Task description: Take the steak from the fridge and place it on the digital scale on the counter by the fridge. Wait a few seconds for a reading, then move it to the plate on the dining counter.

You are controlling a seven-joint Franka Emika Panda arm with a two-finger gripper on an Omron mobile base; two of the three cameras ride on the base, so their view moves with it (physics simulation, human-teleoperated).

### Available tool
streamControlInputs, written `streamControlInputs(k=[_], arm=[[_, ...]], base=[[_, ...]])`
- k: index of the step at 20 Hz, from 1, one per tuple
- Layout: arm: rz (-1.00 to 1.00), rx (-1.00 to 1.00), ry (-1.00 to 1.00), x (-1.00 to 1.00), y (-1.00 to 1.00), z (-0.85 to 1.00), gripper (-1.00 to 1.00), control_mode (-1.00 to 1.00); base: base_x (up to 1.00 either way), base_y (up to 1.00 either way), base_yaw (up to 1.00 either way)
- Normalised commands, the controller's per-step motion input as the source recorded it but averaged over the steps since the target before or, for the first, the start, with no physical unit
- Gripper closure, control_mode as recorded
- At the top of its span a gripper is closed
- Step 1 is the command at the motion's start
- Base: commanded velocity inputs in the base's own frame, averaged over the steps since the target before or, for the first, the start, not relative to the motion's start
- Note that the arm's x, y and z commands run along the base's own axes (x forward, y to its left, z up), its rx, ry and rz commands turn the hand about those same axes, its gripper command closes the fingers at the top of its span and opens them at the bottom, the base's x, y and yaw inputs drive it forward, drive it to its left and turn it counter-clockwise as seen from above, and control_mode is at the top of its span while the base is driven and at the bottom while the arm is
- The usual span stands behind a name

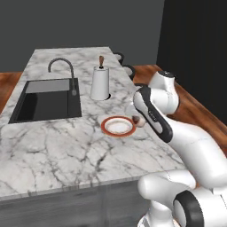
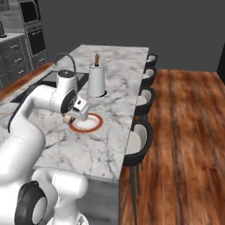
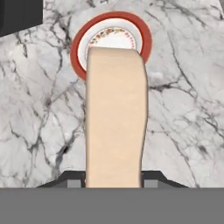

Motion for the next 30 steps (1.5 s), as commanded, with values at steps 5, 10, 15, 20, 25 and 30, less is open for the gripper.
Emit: streamControlInputs(k=[5, 10, 15, 20, 25, 30], arm=[[0.00, -0.01, -0.01, 0.54, 0.00, -0.37, 1.00, -1.00], [0.02, 0.00, 0.00, 0.48, 0.00, -0.42, 1.00, -1.00], [0.07, 0.07, 0.00, 0.40, 0.06, -0.37, 1.00, -1.00], [0.12, 0.12, 0.01, 0.30, 0.11, -0.30, 1.00, -1.00], [0.11, 0.05, 0.00, 0.35, 0.10, -0.17, 1.00, -1.00], [0.08, 0.00, 0.00, 0.48, 0.12, -0.17, 1.00, -1.00]], base=[[0.00, 0.00, 0.00], [0.00, 0.00, 0.00], [0.00, 0.00, 0.00], [0.00, 0.00, 0.00], [0.00, 0.00, 0.00], [0.00, 0.00, 0.00]])
